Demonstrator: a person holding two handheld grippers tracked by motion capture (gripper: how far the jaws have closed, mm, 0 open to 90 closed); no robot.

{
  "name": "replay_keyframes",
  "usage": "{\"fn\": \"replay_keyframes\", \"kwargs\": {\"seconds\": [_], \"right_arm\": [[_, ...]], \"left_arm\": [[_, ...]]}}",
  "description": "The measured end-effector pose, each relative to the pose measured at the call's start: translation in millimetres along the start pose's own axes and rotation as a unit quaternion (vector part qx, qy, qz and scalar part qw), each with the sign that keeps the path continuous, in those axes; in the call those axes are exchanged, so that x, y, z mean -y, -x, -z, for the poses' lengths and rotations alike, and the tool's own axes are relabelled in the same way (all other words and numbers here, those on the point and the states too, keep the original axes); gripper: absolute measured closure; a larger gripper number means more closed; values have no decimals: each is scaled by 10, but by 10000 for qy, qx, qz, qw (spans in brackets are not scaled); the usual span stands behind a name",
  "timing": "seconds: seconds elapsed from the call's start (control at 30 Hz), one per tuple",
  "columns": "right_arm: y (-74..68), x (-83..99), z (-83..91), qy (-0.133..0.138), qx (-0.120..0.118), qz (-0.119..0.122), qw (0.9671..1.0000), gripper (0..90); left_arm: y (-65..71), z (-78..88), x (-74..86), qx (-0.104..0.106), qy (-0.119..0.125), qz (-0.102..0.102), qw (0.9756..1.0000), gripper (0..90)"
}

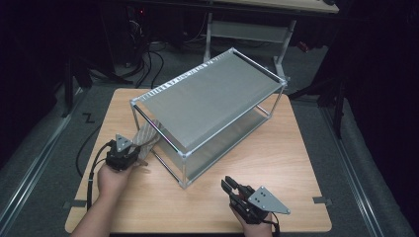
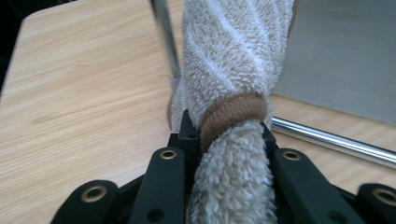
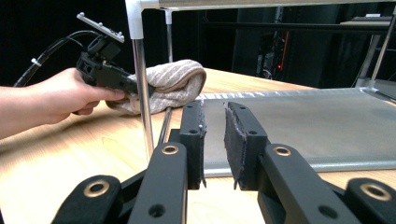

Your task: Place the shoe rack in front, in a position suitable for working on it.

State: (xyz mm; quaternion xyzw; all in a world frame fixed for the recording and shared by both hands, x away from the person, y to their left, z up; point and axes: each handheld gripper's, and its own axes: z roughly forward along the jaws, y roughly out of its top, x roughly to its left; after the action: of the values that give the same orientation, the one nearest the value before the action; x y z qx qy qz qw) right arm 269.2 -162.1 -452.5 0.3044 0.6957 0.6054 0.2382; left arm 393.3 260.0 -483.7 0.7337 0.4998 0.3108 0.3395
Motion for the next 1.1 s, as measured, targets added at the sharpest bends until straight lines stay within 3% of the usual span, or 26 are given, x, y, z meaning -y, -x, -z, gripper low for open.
{"fn": "replay_keyframes", "kwargs": {"seconds": [0.1,0.2,0.23,0.3,0.4,0.5,0.67,0.83,0.87,0.9,1.03,1.1], "right_arm": [[-3,1,-1,-5,-1,4,10000,774],[-5,1,-1,-7,4,0,10000,774],[-5,1,-1,-7,4,0,10000,774],[-5,5,-5,-17,14,14,10000,774],[-10,6,-7,-21,18,8,10000,774],[-13,8,-9,-22,-9,12,10000,774],[-14,8,-18,-28,-24,-8,10000,774],[-20,5,-18,-19,-23,-7,10000,774],[-20,5,-18,-19,-23,-7,10000,774],[-19,6,-17,-21,-20,-11,10000,774],[-22,13,-25,-39,-29,-3,10000,774],[-25,14,-27,-43,-18,18,10000,774]], "left_arm": [[-10,-12,-4,70,-52,53,9999,734],[127,-1,21,380,-171,-139,9990,736],[127,-1,21,380,-171,-139,9990,736],[313,28,63,693,-270,-393,9965,736],[475,84,107,937,-217,-411,9945,735],[649,165,127,1206,-191,-496,9913,735],[951,312,148,1671,-229,-733,9829,734],[1139,423,203,2065,-221,-614,9763,733],[1139,423,203,2065,-221,-614,9763,732],[1161,444,212,2155,-223,-531,9748,732],[1223,469,269,1983,-150,-685,9776,732],[1221,466,279,1976,-137,-693,9777,731]]}}
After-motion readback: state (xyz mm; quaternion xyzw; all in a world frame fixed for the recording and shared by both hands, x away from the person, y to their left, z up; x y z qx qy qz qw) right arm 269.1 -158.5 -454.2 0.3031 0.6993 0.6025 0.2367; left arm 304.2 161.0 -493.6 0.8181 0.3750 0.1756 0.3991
